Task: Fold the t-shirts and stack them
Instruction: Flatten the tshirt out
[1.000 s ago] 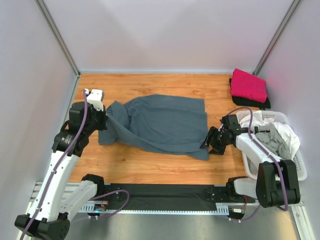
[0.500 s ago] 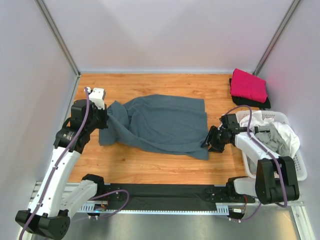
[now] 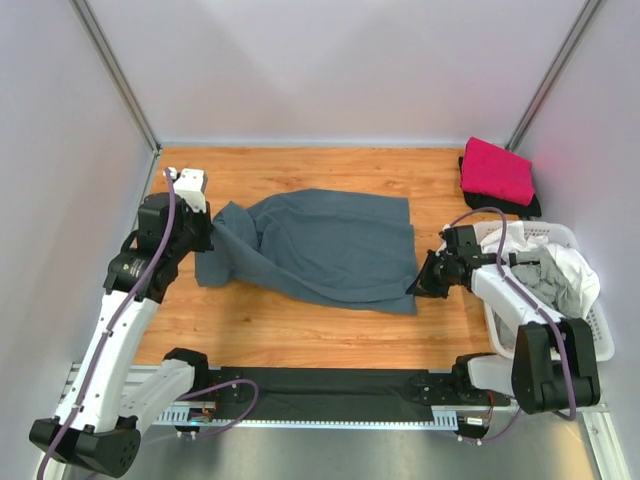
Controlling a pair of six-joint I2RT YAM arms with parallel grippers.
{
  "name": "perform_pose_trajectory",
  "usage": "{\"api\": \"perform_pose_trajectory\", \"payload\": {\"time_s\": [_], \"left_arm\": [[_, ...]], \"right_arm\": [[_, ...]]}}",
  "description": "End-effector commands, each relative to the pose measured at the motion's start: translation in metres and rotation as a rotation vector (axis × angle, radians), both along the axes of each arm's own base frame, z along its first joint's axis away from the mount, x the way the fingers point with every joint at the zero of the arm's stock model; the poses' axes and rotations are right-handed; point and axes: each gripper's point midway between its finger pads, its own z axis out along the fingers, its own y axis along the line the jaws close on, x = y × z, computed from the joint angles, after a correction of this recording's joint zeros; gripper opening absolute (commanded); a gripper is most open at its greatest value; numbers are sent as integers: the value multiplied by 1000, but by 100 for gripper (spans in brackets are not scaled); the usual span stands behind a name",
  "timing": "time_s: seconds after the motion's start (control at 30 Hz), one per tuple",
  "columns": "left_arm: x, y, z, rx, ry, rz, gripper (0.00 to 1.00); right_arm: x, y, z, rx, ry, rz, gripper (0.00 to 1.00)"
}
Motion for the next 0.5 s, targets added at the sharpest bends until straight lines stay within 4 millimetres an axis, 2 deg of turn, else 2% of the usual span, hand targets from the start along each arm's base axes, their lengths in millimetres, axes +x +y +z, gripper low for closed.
{"api": "perform_pose_trajectory", "payload": {"time_s": [0.0, 0.07, 0.1, 0.13, 0.17, 0.2, 0.23, 0.27, 0.3, 0.33, 0.4, 0.43, 0.47], "left_arm": [[12, 13, 34, 2, -90, 94, 0], [17, 18, 58, 3, -140, 131, 0], [24, 22, 62, 23, -142, 153, 0], [27, 24, 85, 34, -190, 155, 0], [32, 25, 97, 47, -213, 154, 0], [41, 26, 104, 63, -225, 156, 0], [46, 25, 115, 70, -251, 153, 0], [48, 27, 140, 91, -309, 147, 0], [55, 28, 156, 93, -358, 151, 0], [60, 28, 172, 94, -400, 155, 0], [68, 32, 199, 133, -482, 167, 0], [72, 33, 216, 138, -522, 175, 0], [74, 34, 228, 145, -550, 177, 0]], "right_arm": [[21, -1, 46, 2, -134, -16, 0], [26, -7, 67, -31, -193, -26, 0], [40, -9, 94, -38, -265, -34, 0], [44, -11, 107, -49, -293, -38, 1], [53, -14, 122, -65, -334, -51, 1], [64, -15, 149, -72, -391, -57, 1], [73, -17, 161, -82, -409, -66, 0], [80, -19, 172, -97, -432, -75, 1], [86, -20, 181, -114, -451, -74, 1], [100, -21, 205, -121, -493, -81, 0], [116, -25, 230, -147, -553, -85, 0], [130, -26, 252, -159, -600, -87, 1], [138, -29, 266, -176, -632, -96, 0]]}}
